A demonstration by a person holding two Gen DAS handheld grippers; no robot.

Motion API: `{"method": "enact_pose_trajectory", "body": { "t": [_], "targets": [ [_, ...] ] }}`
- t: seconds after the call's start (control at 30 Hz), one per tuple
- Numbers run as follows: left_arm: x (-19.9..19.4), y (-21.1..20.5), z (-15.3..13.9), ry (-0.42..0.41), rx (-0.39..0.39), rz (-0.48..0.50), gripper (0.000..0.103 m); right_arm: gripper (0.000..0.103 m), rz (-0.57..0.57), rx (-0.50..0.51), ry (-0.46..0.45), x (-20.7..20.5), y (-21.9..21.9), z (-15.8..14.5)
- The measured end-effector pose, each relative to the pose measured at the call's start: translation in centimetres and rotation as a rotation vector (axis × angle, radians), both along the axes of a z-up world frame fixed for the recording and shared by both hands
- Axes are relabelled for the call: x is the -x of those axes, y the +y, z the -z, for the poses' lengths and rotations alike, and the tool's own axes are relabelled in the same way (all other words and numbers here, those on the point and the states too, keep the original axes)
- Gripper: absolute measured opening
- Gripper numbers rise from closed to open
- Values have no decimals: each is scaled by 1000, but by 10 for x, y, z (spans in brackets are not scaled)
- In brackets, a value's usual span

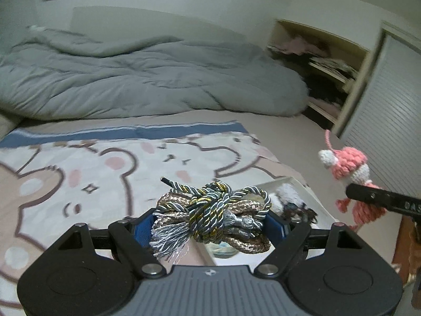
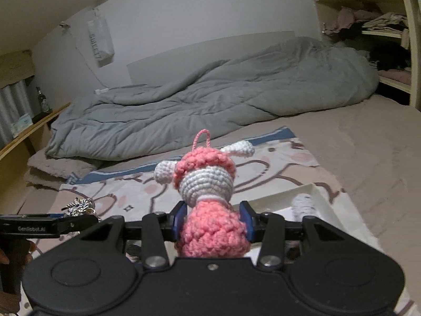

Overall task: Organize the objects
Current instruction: 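Lift rope bundle with left tool while right tool carries pink doll toward box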

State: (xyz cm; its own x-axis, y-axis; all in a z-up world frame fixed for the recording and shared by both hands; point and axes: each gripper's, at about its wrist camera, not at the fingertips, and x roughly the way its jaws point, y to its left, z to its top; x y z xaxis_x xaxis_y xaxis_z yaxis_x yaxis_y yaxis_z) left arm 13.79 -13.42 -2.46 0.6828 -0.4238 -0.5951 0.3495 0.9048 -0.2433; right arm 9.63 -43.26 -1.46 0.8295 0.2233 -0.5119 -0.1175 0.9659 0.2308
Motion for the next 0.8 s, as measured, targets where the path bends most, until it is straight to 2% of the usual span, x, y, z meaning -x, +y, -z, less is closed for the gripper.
{"method": "enact_pose_trajectory", "body": {
  "t": [0.23,0.53,0.8],
  "targets": [
    [0,-48,7,-39,-19,145,83,45,54,24,32,-1,-38,13],
    [-3,-112,27,-70,-105,368,83,45,117,60,101,-2,-77,39],
    [-3,-159,54,-66,-140,525,83,45,96,122,181,-9,-84,61]
  ]
}}
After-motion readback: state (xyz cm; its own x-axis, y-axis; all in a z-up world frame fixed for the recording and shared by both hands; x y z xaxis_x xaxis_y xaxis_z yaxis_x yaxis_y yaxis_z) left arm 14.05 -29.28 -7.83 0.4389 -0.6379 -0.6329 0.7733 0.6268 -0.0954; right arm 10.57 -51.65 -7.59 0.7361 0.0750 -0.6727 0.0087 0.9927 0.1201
